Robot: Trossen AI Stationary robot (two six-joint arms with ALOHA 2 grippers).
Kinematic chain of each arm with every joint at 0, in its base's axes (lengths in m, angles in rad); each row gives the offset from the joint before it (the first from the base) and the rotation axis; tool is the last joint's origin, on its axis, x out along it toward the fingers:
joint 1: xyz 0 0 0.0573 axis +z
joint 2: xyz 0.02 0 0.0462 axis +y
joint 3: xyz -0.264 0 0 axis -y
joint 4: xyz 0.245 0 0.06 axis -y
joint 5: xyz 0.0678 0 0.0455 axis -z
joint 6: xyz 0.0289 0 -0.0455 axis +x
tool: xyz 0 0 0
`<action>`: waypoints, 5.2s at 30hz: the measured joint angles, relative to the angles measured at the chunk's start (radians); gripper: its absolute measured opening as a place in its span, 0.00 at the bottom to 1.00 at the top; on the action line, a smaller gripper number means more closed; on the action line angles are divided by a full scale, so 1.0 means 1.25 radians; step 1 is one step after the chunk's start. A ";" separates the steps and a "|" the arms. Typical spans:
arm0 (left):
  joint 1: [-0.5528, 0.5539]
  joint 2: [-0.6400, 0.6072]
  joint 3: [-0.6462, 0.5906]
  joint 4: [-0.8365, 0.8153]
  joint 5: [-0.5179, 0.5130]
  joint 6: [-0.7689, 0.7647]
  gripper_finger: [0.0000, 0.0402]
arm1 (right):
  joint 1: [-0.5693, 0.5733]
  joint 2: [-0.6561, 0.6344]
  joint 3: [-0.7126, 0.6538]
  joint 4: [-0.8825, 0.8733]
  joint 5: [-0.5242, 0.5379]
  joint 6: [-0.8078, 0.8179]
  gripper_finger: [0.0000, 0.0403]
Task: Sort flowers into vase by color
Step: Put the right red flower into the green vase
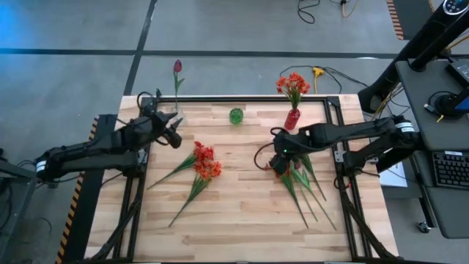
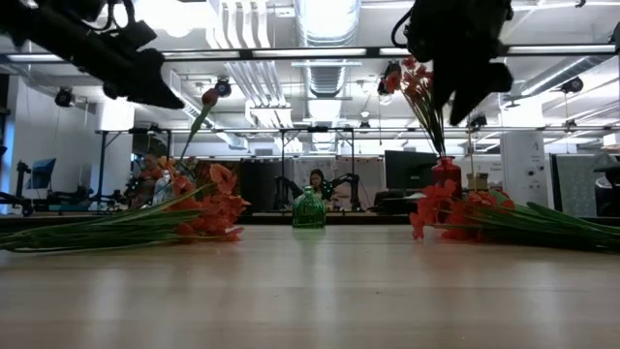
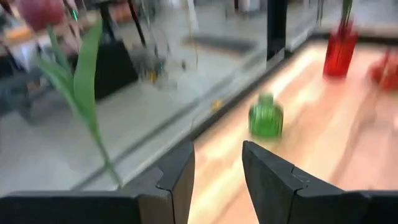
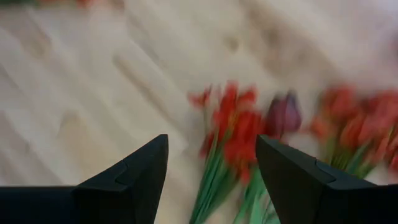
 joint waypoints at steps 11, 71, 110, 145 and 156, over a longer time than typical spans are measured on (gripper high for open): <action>-0.088 -0.045 0.048 -0.151 -0.002 -0.093 0.30 | 0.169 0.033 -0.047 -0.068 -0.088 0.314 0.58; -0.146 0.060 0.144 0.024 -0.037 0.016 0.30 | 0.139 0.020 -0.077 0.069 0.009 0.243 0.04; -0.372 -0.007 0.141 0.018 -0.016 -0.071 0.30 | -0.022 0.086 -0.312 1.512 -0.009 -0.797 0.04; -0.372 -0.015 0.139 -0.024 -0.023 -0.083 0.30 | -0.210 0.377 -0.079 1.578 0.451 -0.865 0.04; -0.372 -0.016 0.139 -0.027 -0.023 -0.083 0.30 | -0.210 0.378 -0.075 1.569 0.451 -0.865 0.04</action>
